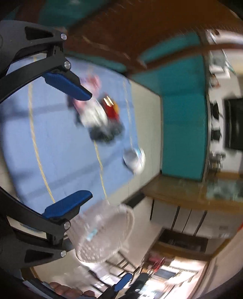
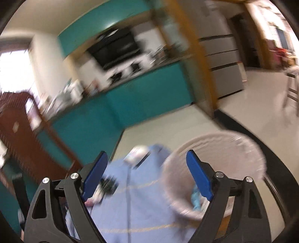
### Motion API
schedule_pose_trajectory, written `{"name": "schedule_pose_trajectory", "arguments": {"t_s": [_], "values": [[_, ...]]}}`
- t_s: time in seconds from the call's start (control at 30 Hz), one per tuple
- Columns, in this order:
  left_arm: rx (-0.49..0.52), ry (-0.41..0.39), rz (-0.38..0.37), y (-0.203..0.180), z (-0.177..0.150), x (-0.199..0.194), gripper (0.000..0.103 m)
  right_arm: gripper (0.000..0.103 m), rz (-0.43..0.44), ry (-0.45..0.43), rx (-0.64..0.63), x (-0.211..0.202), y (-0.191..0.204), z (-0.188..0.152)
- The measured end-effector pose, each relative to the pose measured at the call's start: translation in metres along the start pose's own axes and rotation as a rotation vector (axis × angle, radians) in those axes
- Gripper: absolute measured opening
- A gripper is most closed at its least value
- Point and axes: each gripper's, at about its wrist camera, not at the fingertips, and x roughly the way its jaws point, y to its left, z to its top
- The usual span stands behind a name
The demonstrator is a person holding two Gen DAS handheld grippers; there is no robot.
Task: Collect trash
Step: 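Open the right tool over the basket while the left tool drops the face mask in, then grasp the pink plastic bag with the left tool while the right tool grasps the white tissue bundle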
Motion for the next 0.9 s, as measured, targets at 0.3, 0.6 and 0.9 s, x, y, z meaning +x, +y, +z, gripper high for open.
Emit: {"name": "schedule_pose_trajectory", "arguments": {"t_s": [0.3, 0.6, 0.9], "values": [[-0.040, 0.039, 0.037, 0.047, -0.039, -0.007, 0.097, 0.084, 0.071, 0.310, -0.312, 0.044, 0.088, -0.066], [-0.063, 0.058, 0.021, 0.052, -0.037, 0.003, 0.097, 0.084, 0.075, 0.329, -0.302, 0.054, 0.093, -0.070], [-0.067, 0.065, 0.027, 0.051, -0.037, 0.006, 0.097, 0.084, 0.076, 0.329, -0.312, 0.053, 0.091, -0.072]]}}
